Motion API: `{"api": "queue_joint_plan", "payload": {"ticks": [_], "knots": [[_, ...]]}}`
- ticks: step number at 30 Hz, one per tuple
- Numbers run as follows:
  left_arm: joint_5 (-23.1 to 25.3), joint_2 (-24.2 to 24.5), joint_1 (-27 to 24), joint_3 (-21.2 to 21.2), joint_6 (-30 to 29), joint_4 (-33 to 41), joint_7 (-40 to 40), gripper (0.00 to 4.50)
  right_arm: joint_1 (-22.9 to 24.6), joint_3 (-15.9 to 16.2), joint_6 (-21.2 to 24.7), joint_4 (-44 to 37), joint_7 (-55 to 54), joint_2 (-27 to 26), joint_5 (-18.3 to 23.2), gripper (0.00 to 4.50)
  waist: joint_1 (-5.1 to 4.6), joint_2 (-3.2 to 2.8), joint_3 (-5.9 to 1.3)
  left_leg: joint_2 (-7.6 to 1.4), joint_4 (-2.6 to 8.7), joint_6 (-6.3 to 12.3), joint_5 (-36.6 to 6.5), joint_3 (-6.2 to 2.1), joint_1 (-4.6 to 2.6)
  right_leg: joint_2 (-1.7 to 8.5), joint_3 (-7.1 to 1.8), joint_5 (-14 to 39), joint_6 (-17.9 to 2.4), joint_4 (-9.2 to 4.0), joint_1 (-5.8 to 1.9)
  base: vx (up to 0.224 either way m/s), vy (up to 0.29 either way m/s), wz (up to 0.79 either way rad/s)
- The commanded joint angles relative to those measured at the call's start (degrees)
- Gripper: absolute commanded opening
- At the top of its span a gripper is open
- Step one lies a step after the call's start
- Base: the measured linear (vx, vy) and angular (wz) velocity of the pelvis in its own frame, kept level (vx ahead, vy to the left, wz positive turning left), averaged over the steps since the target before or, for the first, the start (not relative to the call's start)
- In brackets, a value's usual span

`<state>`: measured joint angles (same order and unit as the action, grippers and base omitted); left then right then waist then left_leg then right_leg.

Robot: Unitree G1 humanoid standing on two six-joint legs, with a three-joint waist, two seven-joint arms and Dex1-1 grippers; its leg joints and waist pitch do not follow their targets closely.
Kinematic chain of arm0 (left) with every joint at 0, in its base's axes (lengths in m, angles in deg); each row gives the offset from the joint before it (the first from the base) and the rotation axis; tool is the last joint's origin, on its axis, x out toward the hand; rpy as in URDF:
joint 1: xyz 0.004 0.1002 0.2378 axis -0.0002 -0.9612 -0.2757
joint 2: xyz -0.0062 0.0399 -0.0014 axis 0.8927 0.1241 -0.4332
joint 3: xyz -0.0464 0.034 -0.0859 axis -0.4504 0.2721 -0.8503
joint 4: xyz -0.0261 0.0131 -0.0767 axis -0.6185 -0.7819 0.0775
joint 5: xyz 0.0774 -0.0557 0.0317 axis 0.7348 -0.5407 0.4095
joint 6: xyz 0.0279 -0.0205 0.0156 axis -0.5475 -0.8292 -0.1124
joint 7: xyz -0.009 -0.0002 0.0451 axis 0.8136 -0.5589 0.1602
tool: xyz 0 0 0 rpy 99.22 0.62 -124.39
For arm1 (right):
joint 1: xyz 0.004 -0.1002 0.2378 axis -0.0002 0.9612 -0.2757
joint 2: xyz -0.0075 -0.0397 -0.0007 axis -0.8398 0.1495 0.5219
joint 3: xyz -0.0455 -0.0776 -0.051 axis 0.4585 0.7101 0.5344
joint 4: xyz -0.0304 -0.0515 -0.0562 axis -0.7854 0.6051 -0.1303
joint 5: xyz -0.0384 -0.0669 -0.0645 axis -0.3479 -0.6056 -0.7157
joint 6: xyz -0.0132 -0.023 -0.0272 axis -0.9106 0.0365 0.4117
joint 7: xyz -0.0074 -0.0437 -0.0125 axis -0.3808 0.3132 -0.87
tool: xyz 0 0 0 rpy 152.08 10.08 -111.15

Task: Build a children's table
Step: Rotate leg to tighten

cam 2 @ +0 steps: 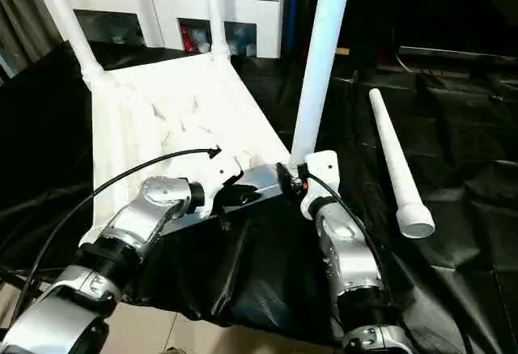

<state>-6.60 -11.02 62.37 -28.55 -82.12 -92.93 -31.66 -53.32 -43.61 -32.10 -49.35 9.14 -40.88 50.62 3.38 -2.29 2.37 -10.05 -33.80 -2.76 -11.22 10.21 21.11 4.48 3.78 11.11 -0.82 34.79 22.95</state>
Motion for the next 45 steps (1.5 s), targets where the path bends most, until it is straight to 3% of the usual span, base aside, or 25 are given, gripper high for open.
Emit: {"api": "queue_joint_plan", "payload": {"ticks": [1,6,7,8,11,15,22,27,35,41,45], "knots": [[-2.8,-1.1,-0.8,0.4,2.3,1.6,1.7,0.00,-0.8,1.1,0.3,-0.1,0.8,-0.5,0.3,3.86,-0.15,0.76,-3.24,-2.83,3.70,4.88,-8.3,-0.81,-0.27,4.07,-2.85,7.4,-12.8,-4.47,-3.03,0.000,0.000,0.00],[-3.2,0.1,-1.1,0.7,2.9,1.9,3.8,0.00,-0.7,1.3,0.1,-0.3,3.8,1.2,0.7,3.86,-0.06,0.71,-3.14,-2.87,3.86,4.50,-8.7,-0.93,-0.23,4.16,-2.75,9.4,-12.7,-4.54,-3.18,0.000,0.000,0.00],[-4.2,2.9,-1.1,1.0,4.4,1.6,9.4,0.00,-0.2,2.8,0.5,-1.6,14.1,6.1,2.4,3.86,-0.10,0.72,-3.14,-2.85,3.86,4.57,-8.8,-0.94,-0.18,4.15,-2.74,9.4,-12.6,-4.54,-3.21,0.000,0.000,0.00],[-5.1,5.4,-0.9,1.3,6.0,1.0,14.6,0.00,0.3,4.6,1.1,-3.0,24.1,10.7,4.1,3.86,0.12,1.10,-3.17,-2.69,3.60,5.97,-9.5,-0.86,-0.22,3.97,-2.70,9.2,-12.6,-4.51,-3.52,0.000,0.000,0.00],[-5.9,8.3,-0.4,1.9,7.8,0.0,21.2,0.00,0.7,7.1,1.5,-4.5,36.7,16.2,5.9,3.86,0.58,0.73,-3.24,-3.18,3.40,7.68,-8.1,-0.78,0.09,4.06,-2.61,5.7,-13.7,-3.93,-3.50,0.000,0.000,0.00],[-5.0,9.8,0.1,2.4,9.2,-0.8,23.6,0.00,-0.6,8.5,0.6,-3.5,41.4,18.0,5.7,3.86,0.91,0.75,-3.33,-3.42,3.27,7.30,-7.3,-0.73,-0.13,4.11,-2.50,3.6,-15.7,-3.57,-3.16,0.000,0.000,0.00],[-5.5,10.2,1.7,2.2,11.2,-3.5,24.2,0.00,-2.1,11.2,-0.8,-1.8,45.5,19.5,4.6,3.86,1.60,1.06,-3.23,-3.22,3.29,5.63,-8.5,-0.68,-0.27,4.24,-2.59,8.1,-14.6,-3.94,-3.19,0.000,0.000,0.00],[-5.6,10.1,1.5,2.1,11.6,-3.8,24.5,0.00,-1.7,10.9,-0.8,-1.7,44.9,18.7,4.4,3.33,1.67,1.04,-3.33,-3.28,3.27,6.07,-7.5,-0.75,-0.19,4.19,-2.51,6.2,-14.9,-3.67,-3.22,0.000,0.000,0.00],[-6.1,9.5,0.6,1.1,11.0,-4.0,22.4,0.00,1.5,9.1,0.4,-4.2,40.2,15.9,6.3,2.75,1.68,0.88,-3.23,-3.31,3.45,5.38,-8.5,-0.81,-0.25,4.22,-2.54,8.2,-14.3,-3.92,-3.15,0.000,0.000,0.00],[-3.3,7.0,0.1,1.4,8.1,-2.8,13.8,0.00,2.9,6.0,0.0,-3.2,24.9,11.0,2.9,2.71,0.92,0.96,-2.88,-3.12,3.98,2.76,-11.3,-0.98,-0.46,4.35,-2.64,15.3,-12.2,-4.77,-2.92,0.000,0.000,0.00],[-1.0,-0.2,-0.3,1.9,3.3,-1.7,1.8,0.00,2.8,2.9,3.5,-2.2,3.5,1.8,-0.7,2.71,-0.04,0.97,-2.85,-3.02,4.16,1.93,-11.2,-1.10,-0.33,4.18,-2.75,15.2,-11.7,-4.84,-2.86,0.000,0.000,0.00]]}}
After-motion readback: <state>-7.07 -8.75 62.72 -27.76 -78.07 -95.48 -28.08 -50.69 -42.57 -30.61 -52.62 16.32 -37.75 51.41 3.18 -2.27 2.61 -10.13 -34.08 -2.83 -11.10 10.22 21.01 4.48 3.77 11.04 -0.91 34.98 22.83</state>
